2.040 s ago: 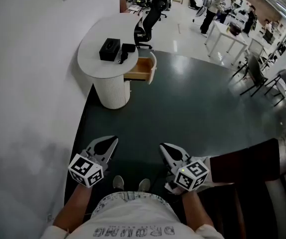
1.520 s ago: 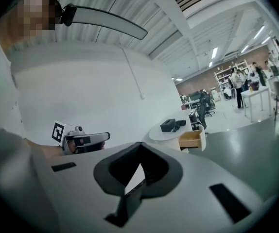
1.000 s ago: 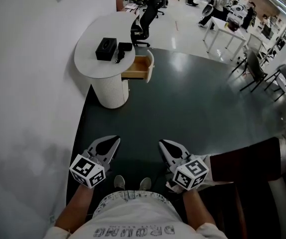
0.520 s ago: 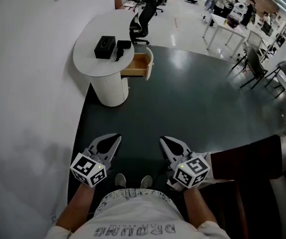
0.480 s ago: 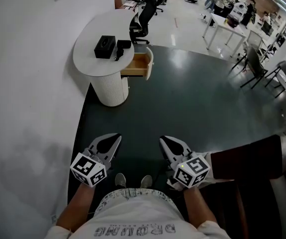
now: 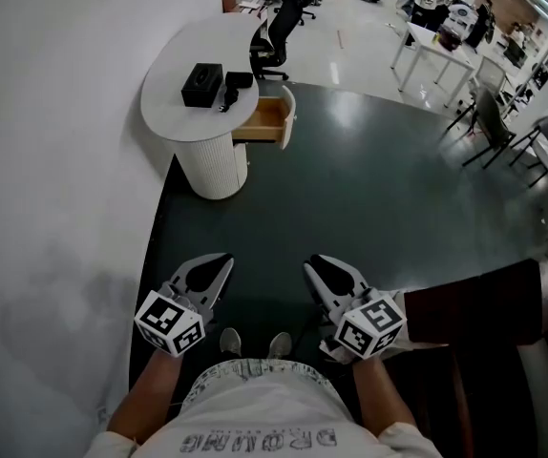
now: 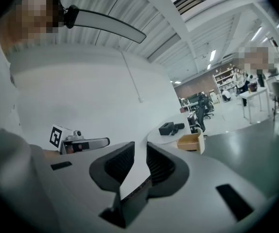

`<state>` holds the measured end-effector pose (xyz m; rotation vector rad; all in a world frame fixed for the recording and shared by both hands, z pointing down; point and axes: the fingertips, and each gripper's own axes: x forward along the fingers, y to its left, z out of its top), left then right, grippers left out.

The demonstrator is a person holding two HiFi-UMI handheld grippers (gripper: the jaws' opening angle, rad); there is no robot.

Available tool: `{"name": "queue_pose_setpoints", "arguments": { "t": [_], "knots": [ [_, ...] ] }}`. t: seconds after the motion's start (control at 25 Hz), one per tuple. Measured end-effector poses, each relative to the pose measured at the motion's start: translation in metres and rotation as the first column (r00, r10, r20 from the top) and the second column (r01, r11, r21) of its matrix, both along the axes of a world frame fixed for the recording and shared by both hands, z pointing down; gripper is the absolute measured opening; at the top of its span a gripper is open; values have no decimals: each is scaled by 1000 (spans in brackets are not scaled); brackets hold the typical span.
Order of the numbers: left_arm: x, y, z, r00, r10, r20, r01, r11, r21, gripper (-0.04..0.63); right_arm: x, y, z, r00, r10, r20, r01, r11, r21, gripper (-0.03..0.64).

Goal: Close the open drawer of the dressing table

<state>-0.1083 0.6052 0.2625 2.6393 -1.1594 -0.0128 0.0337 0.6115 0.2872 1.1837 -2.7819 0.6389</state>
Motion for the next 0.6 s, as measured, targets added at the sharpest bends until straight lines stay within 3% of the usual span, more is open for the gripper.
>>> {"name": "queue_pose_setpoints", "arguments": {
  "t": [0.6],
  "knots": [
    [28,1,8,1000,-22,-4,22,1000,1,15,29,-1,-4,1000,-19,2,19,1000,15,129]
  ]
}}
